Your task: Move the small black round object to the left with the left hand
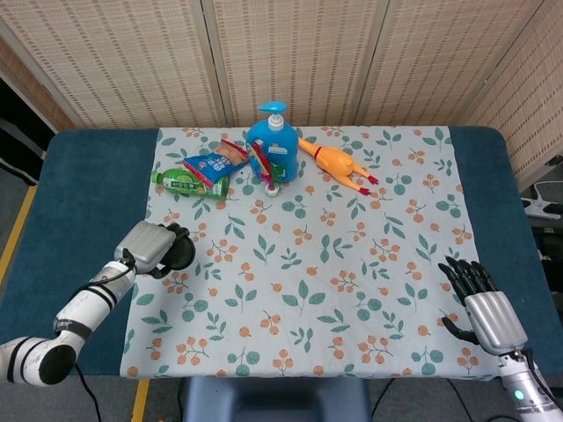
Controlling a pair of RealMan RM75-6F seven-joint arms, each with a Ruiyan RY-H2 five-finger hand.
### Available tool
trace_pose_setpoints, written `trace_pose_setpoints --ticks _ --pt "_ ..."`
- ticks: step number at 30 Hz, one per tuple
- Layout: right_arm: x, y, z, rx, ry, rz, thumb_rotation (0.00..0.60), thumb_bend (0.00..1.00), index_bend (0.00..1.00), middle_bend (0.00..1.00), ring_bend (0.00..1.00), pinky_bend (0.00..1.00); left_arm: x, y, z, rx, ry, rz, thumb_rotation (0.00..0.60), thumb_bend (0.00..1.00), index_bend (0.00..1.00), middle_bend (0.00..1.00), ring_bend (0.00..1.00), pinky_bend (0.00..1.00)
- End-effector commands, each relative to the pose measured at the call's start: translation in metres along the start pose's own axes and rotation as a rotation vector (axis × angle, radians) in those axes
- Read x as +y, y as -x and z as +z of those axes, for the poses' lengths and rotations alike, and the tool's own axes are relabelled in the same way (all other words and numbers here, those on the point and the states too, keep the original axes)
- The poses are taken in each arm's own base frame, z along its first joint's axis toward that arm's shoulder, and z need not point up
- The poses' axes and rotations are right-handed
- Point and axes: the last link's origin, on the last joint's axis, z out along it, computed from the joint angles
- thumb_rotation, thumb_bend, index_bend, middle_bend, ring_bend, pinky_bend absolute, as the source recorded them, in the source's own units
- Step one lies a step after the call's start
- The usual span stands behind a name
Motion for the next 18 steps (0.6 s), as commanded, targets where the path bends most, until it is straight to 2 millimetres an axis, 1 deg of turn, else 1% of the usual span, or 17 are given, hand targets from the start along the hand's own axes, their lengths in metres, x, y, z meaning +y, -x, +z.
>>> trace_pose_setpoints --ticks 1,4,5,7,8,11,16,18 --pt "-0.001 0.000 0.001 0.001 -0.002 0.002 0.600 0.18 0.00 0.00 0.00 0.00 -0.013 0.016 0.014 -0.031 -0.031 -0.009 0.600 0.73 0.74 0.79 0.63 0.85" --pt "-0.001 -0.001 0.000 0.004 -0.006 0.004 0.600 0.18 0.00 0.00 0.00 0.00 -0.008 -0.011 -0.004 0.063 -0.001 -0.022 0.600 0.73 0.74 0.79 0.63 0.85" --pt "-0.001 -0.001 -0.001 0.004 -0.007 0.005 0.600 0.18 0.00 0.00 0.00 0.00 -0.006 -0.017 -0.008 0.086 0.009 -0.032 0.600 0.73 0.74 0.79 0.63 0.85" --pt "-0.002 -0.002 -0.003 0.003 -0.010 0.010 0.600 0.18 0.00 0.00 0.00 0.00 -0.001 -0.024 -0.017 0.110 0.037 -0.069 0.600 0.73 0.74 0.79 0.63 0.85" --pt "-0.002 -0.002 -0.003 0.003 -0.011 0.012 0.600 0.18 0.00 0.00 0.00 0.00 0.000 -0.022 -0.019 0.101 0.049 -0.082 0.600 0.73 0.74 0.79 0.63 0.85" --pt "-0.002 -0.003 -0.004 0.007 -0.013 0.013 0.600 0.18 0.00 0.00 0.00 0.00 -0.001 -0.003 -0.014 0.023 0.072 -0.091 0.600 0.72 0.74 0.79 0.63 0.85" --pt "-0.002 -0.002 -0.005 0.000 -0.013 0.011 0.600 0.18 0.00 0.00 0.00 0.00 -0.012 0.051 0.008 -0.124 0.063 -0.076 0.600 0.72 0.74 0.79 0.63 0.85" --pt "-0.001 -0.002 -0.006 0.000 -0.008 0.008 0.600 0.18 0.00 0.00 0.00 0.00 -0.017 0.063 0.017 -0.136 0.050 -0.054 0.600 0.72 0.74 0.79 0.63 0.85"
